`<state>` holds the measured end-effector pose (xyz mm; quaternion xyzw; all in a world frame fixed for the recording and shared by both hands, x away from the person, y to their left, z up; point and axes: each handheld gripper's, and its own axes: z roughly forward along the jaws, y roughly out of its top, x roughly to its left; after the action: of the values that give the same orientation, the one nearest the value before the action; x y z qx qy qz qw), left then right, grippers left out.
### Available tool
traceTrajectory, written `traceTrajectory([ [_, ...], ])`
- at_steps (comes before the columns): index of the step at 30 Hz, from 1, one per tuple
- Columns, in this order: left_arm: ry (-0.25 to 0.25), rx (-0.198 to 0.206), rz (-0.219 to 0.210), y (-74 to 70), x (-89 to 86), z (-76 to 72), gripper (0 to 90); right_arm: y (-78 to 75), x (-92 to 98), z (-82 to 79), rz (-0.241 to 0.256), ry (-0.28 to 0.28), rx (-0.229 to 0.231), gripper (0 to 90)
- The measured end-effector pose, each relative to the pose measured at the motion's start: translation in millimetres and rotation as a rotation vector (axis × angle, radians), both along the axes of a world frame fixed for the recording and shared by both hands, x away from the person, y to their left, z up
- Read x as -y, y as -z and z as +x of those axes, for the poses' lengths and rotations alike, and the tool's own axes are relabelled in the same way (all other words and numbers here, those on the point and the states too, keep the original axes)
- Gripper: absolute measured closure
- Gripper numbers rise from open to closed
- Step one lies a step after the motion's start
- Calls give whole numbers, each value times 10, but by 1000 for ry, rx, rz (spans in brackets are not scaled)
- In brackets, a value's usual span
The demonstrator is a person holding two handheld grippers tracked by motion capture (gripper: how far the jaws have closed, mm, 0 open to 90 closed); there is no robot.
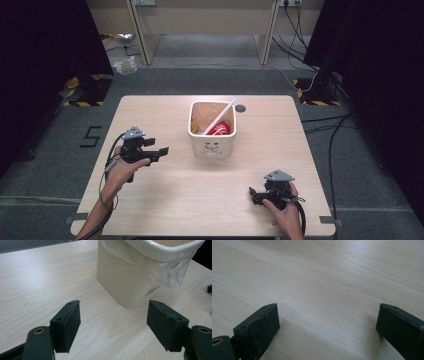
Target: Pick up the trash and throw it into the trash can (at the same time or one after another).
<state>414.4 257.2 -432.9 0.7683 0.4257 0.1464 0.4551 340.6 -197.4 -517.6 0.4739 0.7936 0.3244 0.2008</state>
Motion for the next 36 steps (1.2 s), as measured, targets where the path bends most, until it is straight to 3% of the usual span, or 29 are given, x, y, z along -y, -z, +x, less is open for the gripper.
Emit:
traceTrajectory([
  [7, -9, -6, -1, 166, -8, -32, 268, 0, 0, 0, 0, 0, 0, 50],
  [19, -4, -18, 4, 304, -6, -64, 268, 0, 0, 0, 0, 0, 0, 50],
  [36, 23, -40, 68, 490, 23, -199, 261, 0, 0, 0, 0, 0, 0, 50],
])
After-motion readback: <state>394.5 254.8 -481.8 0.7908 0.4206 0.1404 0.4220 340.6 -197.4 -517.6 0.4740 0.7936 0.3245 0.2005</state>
